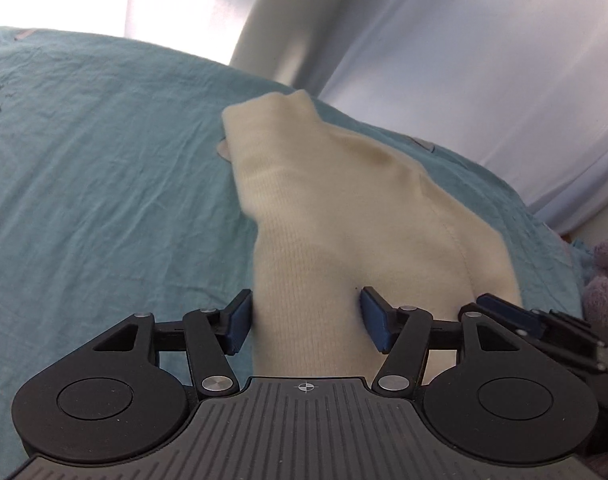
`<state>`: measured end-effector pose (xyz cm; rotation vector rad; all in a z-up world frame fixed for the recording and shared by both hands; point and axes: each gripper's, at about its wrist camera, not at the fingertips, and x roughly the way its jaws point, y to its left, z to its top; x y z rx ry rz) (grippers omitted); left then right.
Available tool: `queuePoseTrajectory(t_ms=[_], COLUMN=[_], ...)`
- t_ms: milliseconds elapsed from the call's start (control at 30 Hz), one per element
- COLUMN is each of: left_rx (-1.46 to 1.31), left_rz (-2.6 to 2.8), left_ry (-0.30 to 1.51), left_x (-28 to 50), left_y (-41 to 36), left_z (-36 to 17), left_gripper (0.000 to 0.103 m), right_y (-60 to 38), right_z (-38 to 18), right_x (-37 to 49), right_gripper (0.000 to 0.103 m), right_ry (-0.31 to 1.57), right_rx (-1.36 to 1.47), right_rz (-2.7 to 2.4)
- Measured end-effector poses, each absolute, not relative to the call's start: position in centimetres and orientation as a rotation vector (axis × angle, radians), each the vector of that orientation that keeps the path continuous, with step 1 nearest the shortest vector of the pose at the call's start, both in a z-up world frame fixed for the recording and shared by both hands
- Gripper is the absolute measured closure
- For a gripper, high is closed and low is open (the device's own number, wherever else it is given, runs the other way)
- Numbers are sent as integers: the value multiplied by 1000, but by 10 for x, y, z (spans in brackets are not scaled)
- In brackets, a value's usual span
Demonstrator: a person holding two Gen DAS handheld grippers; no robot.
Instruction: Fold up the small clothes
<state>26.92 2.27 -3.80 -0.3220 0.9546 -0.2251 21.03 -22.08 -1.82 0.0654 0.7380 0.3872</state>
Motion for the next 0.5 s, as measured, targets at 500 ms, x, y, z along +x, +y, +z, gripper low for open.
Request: queuePoseTrajectory(t_ms=[500], left_rx=[-507], left_rz=[-356], left_ry=[1015], left_x=[238], left_y=[46], left_z=[-45], left_gripper=[28], right_y=[-305], right_z=[-62], right_x=[164], right_gripper=[45], right_ry=[903], right_rx=[802], right_rz=[341])
